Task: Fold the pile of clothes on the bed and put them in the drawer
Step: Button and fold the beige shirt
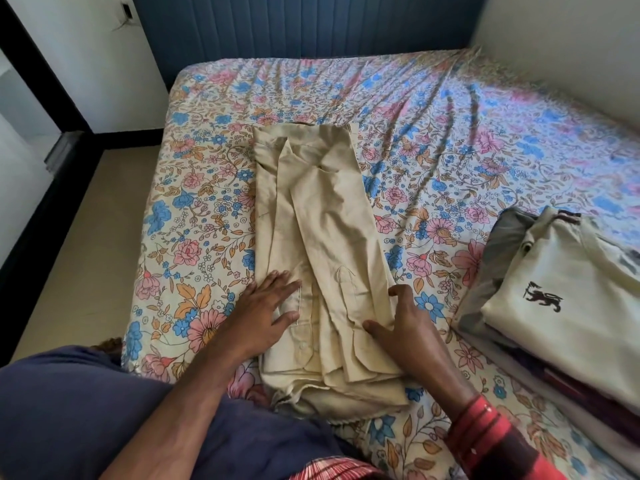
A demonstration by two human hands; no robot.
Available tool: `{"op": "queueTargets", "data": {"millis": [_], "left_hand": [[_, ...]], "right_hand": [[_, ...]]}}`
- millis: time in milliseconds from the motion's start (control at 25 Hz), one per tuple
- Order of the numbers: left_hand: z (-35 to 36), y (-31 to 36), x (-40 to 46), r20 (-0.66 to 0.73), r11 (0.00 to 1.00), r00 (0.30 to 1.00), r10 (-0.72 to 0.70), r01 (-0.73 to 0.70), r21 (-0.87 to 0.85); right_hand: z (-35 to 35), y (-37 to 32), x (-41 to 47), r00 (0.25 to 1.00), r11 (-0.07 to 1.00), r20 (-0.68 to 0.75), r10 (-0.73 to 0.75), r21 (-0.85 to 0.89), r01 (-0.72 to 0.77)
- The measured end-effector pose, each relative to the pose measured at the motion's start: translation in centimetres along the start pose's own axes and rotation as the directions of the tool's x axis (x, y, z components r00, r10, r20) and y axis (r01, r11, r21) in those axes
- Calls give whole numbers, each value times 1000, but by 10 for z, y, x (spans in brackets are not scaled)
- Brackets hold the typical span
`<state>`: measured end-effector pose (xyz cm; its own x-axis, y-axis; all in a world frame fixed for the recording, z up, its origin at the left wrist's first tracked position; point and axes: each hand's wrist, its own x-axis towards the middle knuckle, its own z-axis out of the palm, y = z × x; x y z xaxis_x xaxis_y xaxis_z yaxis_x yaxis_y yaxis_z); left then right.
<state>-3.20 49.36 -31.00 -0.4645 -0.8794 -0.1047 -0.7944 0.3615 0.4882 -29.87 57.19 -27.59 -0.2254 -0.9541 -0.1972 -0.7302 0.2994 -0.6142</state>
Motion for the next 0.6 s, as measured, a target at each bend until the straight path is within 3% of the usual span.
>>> {"op": "queueTargets", "data": {"millis": [160,240,320,440,520,600], "left_hand": [[-9,-8,-13,68,995,997,40,-46,83],[-16,-22,-26,148,960,988,37,-76,269],[-20,-34,-38,190,885,980,54,-135,445],[-19,-41,-41,185,792,956,230,-294,535],[-17,-38,-36,185,726,909,374,-411,552],[-17,-36,-32,244,666,860,449,-504,551]], "right_hand": [[-15,2,3,996,982,45,-79,-170,85],[-32,12,7,977,940,50,-209,-266,215],[-46,33,16,904,788,195,-381,-442,428],[-55,46,29,761,544,482,-434,-533,648],[-55,50,36,676,462,545,-497,-493,737],[-52,51,38,634,462,552,-541,-435,773]]}}
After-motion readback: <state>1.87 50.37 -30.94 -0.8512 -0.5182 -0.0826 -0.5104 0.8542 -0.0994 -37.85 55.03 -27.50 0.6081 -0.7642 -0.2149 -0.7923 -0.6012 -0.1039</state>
